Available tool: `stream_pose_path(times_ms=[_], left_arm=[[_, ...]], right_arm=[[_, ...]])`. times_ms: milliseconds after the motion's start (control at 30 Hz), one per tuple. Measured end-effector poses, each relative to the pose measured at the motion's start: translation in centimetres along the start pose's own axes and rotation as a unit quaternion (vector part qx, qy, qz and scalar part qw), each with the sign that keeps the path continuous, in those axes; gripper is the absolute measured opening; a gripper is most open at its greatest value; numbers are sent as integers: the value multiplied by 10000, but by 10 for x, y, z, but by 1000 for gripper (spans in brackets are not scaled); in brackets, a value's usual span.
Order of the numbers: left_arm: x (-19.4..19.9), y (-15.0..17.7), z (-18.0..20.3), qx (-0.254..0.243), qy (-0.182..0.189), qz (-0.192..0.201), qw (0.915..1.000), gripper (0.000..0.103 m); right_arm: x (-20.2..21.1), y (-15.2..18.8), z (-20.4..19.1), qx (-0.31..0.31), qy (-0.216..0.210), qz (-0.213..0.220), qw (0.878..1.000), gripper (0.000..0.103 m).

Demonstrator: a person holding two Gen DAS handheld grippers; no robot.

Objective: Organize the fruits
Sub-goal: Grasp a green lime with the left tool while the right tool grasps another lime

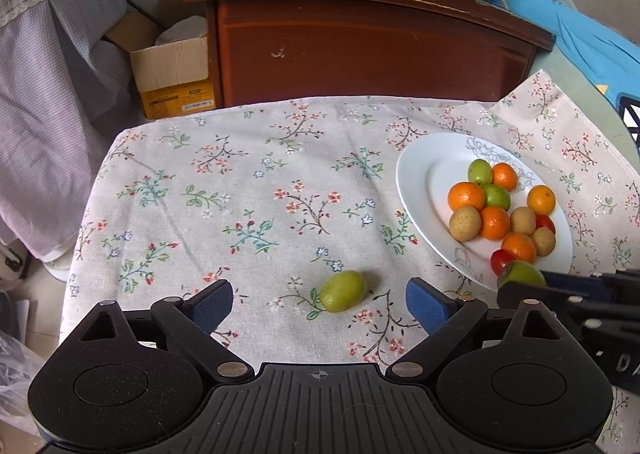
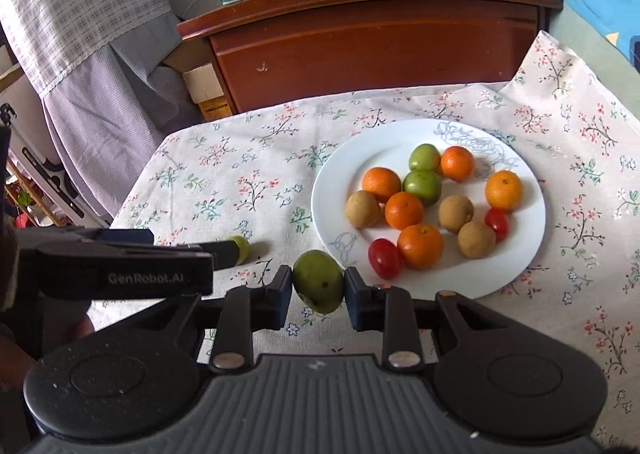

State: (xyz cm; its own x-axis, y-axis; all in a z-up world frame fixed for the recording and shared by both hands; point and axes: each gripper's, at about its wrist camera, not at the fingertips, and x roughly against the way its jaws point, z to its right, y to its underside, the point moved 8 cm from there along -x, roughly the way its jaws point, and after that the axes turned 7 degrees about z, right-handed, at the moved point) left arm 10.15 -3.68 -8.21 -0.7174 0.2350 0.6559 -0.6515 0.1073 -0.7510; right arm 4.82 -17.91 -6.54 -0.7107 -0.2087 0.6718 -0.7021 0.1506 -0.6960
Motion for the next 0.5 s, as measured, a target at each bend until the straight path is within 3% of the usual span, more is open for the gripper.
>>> stream_pose_path(times_ms=[267,400,500], left_arm=[[-15,9,6,-121,120,-38,9998,58],[-19,11,10,-213,101,6,9997,55],[-22,13,11,-285,75,13,9996,46]], right_arm=[[9,-15,27,-616,-180,-121,9979,28],[8,-18,39,-877,-32,-84,9961,28],[7,-18,44,-996,-7,-85,9950,28]])
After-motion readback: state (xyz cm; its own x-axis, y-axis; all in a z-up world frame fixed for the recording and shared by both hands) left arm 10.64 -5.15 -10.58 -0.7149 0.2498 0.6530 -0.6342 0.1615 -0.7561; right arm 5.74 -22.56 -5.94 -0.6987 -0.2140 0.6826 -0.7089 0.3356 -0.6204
